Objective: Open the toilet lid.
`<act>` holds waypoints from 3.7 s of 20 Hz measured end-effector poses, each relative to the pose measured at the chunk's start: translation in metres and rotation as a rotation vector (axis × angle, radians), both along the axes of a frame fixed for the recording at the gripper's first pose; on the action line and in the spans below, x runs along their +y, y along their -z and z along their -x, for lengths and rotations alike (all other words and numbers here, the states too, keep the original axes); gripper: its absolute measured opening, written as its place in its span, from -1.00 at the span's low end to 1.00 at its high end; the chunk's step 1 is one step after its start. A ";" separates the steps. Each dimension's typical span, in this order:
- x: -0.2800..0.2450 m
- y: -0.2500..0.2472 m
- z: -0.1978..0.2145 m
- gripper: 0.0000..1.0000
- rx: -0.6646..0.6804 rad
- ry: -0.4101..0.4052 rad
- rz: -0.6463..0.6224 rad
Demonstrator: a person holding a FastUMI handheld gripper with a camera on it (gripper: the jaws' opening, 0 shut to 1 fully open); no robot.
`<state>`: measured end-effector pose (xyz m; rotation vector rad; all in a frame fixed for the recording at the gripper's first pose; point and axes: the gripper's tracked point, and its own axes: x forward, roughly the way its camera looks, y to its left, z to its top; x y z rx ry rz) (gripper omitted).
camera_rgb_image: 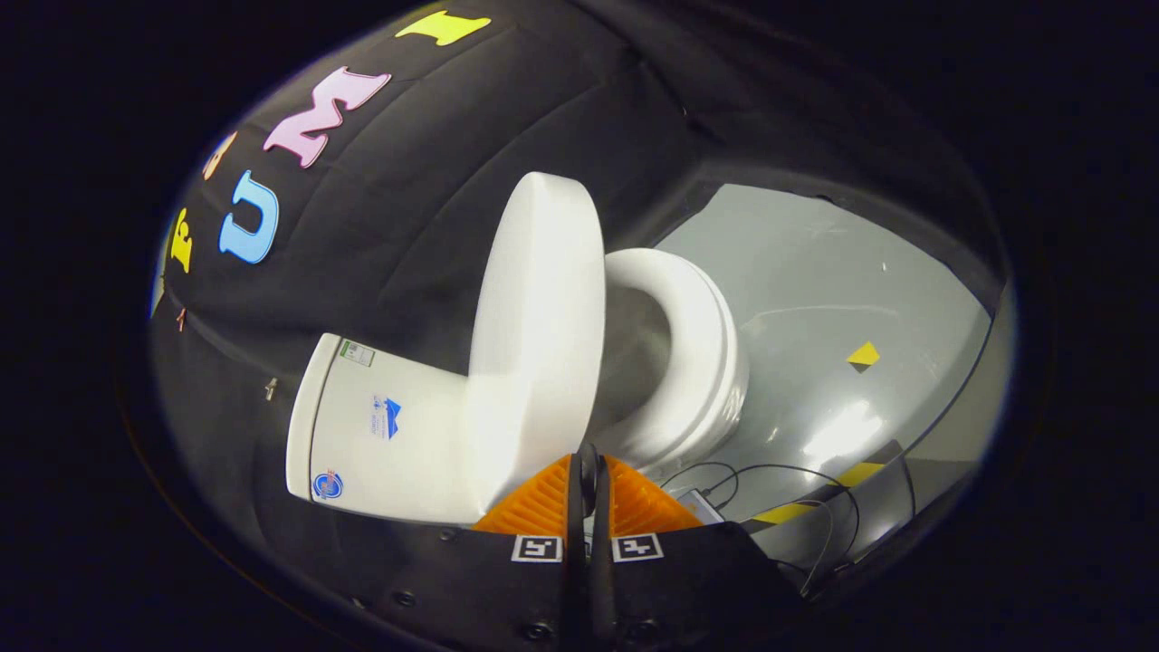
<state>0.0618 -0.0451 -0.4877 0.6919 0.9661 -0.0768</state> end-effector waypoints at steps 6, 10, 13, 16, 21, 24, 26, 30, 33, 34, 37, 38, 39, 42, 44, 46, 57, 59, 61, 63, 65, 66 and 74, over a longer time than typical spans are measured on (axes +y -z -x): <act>0.034 -0.042 -0.004 -0.89 0.005 -0.043 0.170; 0.057 -0.065 -0.008 -0.89 -0.024 -0.029 0.258; 0.076 -0.080 -0.010 -0.89 -0.046 -0.032 0.316; 0.097 -0.095 -0.013 -0.89 -0.069 -0.047 0.385; 0.135 -0.113 -0.016 -0.89 -0.135 -0.083 0.488; 0.163 -0.123 -0.017 -0.89 -0.175 -0.102 0.527; 0.184 -0.129 -0.018 -0.89 -0.204 -0.129 0.556; 0.225 -0.135 -0.020 -0.87 -0.249 -0.192 0.616; 0.252 -0.135 -0.021 -0.87 -0.280 -0.227 0.660; 0.262 -0.135 -0.022 -0.87 -0.293 -0.241 0.674; 0.287 -0.133 -0.020 -0.87 -0.318 -0.283 0.696; 0.293 -0.132 -0.019 -0.87 -0.321 -0.289 0.697; 0.300 -0.129 -0.019 -0.87 -0.326 -0.298 0.701; 0.319 -0.126 -0.018 -0.86 -0.338 -0.323 0.711; 0.327 -0.123 -0.015 -0.86 -0.340 -0.338 0.731; 0.333 -0.122 -0.015 -0.86 -0.352 -0.363 0.759; 0.326 -0.125 -0.025 -0.26 -0.391 -0.377 0.767; 0.328 -0.122 -0.025 0.38 -0.377 -0.393 0.748; 0.324 -0.121 -0.023 1.00 -0.373 -0.395 0.739; 0.323 -0.128 -0.022 0.98 -0.387 -0.389 0.728; 0.323 -0.136 -0.023 0.98 -0.408 -0.396 0.730; 0.321 -0.141 -0.025 0.98 -0.417 -0.400 0.735; 0.300 -0.194 -0.035 0.98 -0.502 -0.373 0.721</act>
